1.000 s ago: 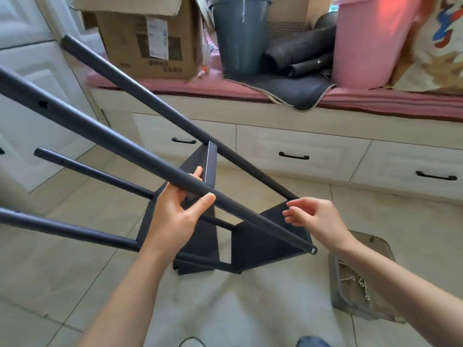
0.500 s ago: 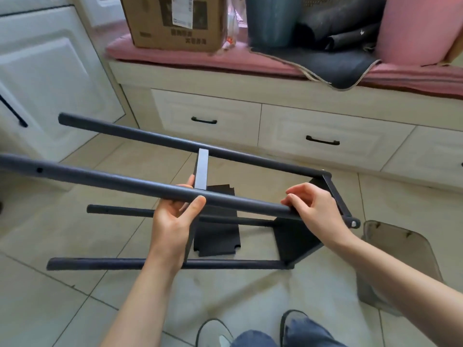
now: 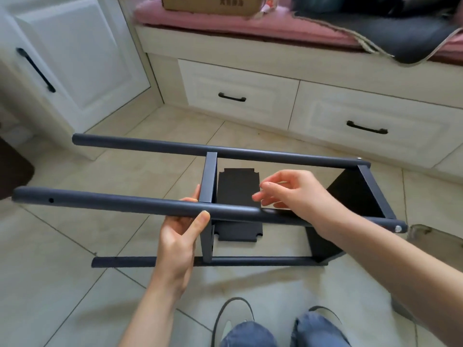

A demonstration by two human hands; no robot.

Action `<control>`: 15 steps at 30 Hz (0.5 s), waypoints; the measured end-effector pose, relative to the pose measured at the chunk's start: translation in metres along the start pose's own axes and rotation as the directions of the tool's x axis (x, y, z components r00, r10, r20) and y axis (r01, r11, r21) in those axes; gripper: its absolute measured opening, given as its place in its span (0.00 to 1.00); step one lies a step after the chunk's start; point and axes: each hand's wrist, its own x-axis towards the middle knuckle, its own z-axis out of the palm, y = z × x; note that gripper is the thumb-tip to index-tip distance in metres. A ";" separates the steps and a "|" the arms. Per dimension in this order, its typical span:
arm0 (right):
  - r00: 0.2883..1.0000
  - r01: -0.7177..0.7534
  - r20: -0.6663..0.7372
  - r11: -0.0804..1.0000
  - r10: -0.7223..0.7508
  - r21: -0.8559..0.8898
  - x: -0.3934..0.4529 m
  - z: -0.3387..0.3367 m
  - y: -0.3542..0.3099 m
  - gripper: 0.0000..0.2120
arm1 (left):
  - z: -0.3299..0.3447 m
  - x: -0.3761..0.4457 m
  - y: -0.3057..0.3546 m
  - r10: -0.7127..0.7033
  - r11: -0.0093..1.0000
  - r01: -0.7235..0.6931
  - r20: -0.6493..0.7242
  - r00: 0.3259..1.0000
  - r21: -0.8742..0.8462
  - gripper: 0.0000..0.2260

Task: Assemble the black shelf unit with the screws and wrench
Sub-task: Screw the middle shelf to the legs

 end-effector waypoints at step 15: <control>0.992 -0.093 0.105 0.953 0.065 0.288 0.051 0.076 -0.009 0.05 | -0.029 -0.020 -0.025 -0.104 0.987 0.096 -0.053 0.993 -0.131 0.17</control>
